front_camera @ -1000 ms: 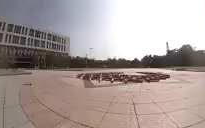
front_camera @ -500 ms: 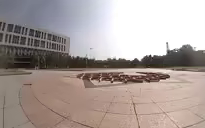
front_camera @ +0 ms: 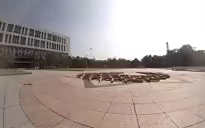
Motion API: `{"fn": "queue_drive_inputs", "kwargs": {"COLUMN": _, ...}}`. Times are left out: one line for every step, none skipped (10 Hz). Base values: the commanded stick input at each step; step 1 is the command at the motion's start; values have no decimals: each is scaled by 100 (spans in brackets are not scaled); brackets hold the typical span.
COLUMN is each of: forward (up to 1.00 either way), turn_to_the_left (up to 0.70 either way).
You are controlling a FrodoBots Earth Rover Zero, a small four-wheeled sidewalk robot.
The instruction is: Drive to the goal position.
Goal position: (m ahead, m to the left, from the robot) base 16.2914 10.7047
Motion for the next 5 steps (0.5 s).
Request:
{"fn": "queue_drive_inputs", "kwargs": {"forward": 4, "turn_to_the_left": 0}}
{"fn": "queue_drive_inputs", "kwargs": {"forward": 4, "turn_to_the_left": 0}}
{"fn": "queue_drive_inputs", "kwargs": {"forward": 5, "turn_to_the_left": 0}}
{"fn": "queue_drive_inputs", "kwargs": {"forward": 5, "turn_to_the_left": 0}}
{"fn": "queue_drive_inputs", "kwargs": {"forward": 4, "turn_to_the_left": 0}}
